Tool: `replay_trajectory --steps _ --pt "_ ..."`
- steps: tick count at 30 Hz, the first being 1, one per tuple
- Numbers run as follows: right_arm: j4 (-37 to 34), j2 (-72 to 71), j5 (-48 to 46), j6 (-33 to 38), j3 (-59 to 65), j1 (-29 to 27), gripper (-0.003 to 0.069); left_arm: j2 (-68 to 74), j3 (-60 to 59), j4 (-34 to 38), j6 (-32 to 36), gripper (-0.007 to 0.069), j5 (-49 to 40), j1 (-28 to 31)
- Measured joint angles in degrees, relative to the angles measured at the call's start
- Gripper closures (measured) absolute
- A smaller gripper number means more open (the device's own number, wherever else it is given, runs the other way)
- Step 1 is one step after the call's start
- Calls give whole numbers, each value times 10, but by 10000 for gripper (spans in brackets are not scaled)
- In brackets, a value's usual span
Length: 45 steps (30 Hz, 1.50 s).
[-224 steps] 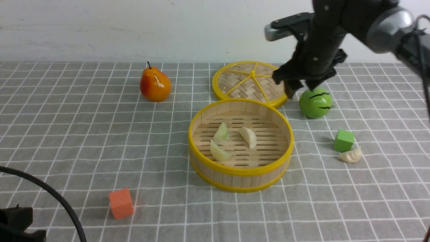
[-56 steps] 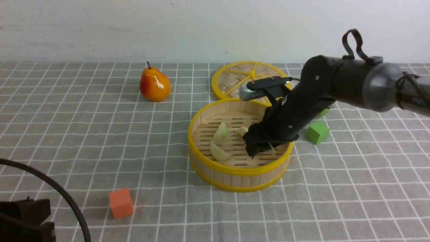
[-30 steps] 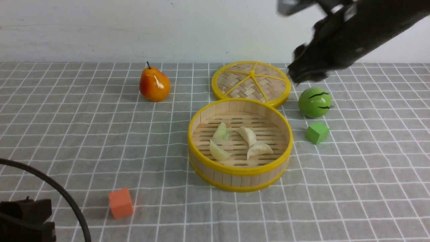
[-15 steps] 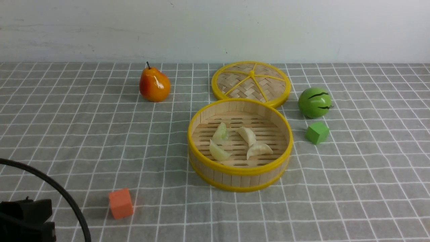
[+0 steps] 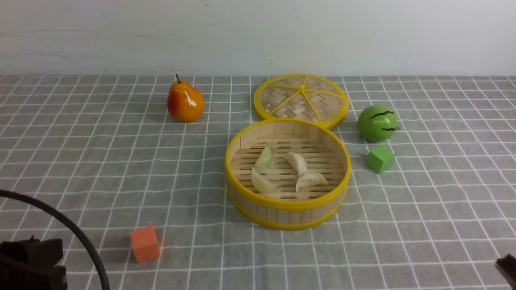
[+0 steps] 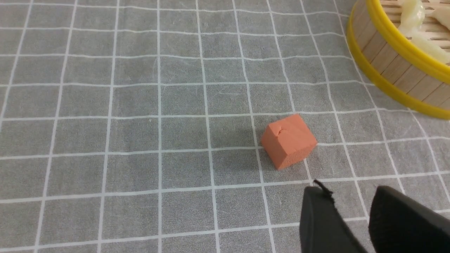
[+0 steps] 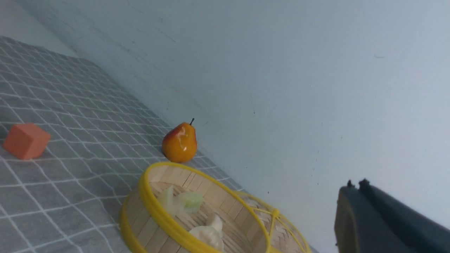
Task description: Put the dumplings into the steamer on the table with the grey tablecloth.
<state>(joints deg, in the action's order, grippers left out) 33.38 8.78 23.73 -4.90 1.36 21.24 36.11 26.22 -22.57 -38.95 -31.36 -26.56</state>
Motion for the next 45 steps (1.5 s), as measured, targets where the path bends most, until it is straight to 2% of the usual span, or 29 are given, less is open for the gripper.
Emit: replay_trajectory --steps 3,5,6,8,9,10,13,22,25,45 --pt "-33 -28 -28 -17 2 0 670 0 0 0 0 407 -1 0" --pt "-80 -43 -65 -19 2 0 670 0 0 0 0 407 -1 0" --pt "-129 -55 -102 -19 2 0 670 0 0 0 0 406 -1 0" --pt "-164 -65 -132 -18 2 0 669 0 0 0 0 405 -1 0" --pt "-213 -84 -183 -18 2 -3 670 0 0 0 0 403 -2 0" --pt "-226 -89 -212 -18 2 -9 670 0 0 0 0 403 -2 0" --pt "-276 -93 -281 -18 2 -51 670 0 0 1 0 398 -3 0" --pt "-356 -93 -425 -33 2 -225 669 0 0 1 0 389 -8 0" --pt "-369 -93 -454 -33 -3 -246 669 0 0 1 0 389 -8 0" --pt "-374 -93 -462 -33 -4 -246 659 0 0 1 0 387 -10 0"
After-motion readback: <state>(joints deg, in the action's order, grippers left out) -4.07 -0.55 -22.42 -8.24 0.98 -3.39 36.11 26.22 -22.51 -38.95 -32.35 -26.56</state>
